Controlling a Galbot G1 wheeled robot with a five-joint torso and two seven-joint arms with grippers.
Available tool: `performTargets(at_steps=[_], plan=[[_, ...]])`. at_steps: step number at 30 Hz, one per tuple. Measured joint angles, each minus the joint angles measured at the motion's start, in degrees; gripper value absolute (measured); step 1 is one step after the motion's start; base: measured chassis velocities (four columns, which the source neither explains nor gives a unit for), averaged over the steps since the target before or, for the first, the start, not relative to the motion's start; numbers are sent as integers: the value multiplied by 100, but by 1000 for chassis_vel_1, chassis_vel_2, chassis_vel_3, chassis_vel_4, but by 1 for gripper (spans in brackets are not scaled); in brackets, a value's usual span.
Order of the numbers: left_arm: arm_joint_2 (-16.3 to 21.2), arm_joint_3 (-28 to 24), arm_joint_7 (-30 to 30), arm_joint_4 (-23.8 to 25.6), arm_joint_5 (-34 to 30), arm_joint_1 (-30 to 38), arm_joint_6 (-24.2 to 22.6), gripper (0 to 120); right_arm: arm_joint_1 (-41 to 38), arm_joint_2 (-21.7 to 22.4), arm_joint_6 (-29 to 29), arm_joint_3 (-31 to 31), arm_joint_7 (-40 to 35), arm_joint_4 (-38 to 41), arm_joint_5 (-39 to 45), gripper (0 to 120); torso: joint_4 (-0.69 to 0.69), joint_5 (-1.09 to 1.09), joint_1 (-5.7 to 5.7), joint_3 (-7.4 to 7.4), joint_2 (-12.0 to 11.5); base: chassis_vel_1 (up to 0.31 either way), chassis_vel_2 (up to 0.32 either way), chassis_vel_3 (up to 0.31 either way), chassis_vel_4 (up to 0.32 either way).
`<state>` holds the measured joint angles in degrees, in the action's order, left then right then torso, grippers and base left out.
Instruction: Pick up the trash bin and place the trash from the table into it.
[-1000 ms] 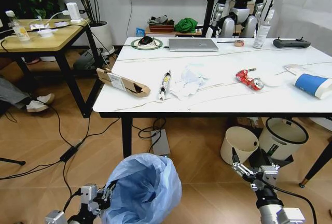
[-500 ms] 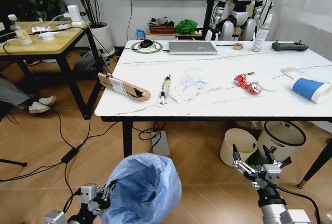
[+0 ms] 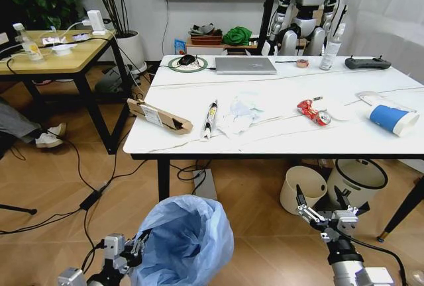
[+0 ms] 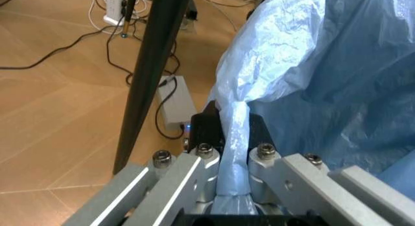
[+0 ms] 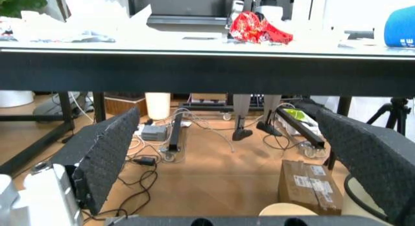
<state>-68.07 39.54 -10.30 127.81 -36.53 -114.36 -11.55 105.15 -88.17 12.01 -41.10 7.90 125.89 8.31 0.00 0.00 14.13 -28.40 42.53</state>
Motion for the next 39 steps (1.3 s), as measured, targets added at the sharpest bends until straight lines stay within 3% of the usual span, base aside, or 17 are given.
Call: performTargets(at_steps=[39], plan=[[-26, -217, -154, 84, 420, -102, 221, 0, -8, 0, 4, -24, -2, 0, 3, 100, 0, 0, 410, -569, 979, 0, 0, 0, 0]])
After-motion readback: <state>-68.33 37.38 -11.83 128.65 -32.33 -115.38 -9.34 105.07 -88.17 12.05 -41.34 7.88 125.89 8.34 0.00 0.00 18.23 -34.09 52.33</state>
